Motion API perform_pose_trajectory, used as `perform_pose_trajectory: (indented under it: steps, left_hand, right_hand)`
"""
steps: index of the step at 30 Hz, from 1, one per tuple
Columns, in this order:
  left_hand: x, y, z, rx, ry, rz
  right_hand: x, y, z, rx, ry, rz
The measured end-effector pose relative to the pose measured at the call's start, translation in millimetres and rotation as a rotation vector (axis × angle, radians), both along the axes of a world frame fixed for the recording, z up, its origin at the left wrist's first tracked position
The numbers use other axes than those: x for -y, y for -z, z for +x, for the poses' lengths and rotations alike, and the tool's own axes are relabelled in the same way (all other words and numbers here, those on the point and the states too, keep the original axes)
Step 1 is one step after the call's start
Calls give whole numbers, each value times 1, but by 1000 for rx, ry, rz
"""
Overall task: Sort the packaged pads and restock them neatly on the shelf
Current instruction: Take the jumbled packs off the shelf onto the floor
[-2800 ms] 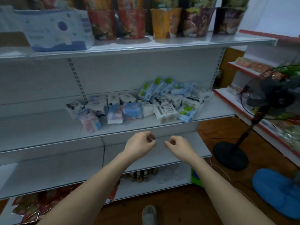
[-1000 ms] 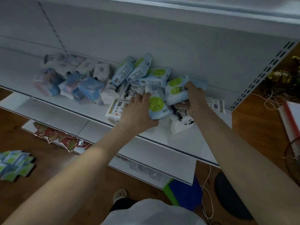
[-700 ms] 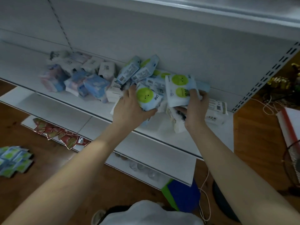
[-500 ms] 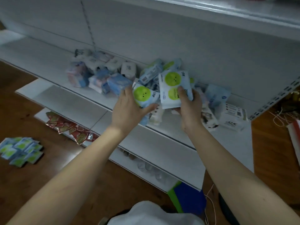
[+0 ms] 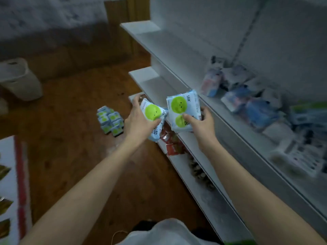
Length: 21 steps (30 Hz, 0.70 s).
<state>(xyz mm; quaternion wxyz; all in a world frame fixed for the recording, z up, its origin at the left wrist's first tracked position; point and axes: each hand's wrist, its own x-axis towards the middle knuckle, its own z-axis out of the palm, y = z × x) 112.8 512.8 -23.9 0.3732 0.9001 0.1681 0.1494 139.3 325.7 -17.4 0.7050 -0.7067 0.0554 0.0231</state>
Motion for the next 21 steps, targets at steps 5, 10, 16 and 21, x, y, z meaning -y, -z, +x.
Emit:
perform_pose_trajectory:
  steps: [5,10,16,21]
  left_hand:
    - [-88,26,-9,-27,-214,-113]
    - [-133,64,-3,-81,-333,-228]
    - [-178,94,45,-199,-403,-335]
    - [-215,102,95,-231,-438,-440]
  right_hand:
    - [-84,28,23,-126,-284,-147]
    - [-142,69,60,-242,-561,-228]
    - [-199,109,135,-274,-719,-164]
    - [-240,131,209,-303,-795,-228]
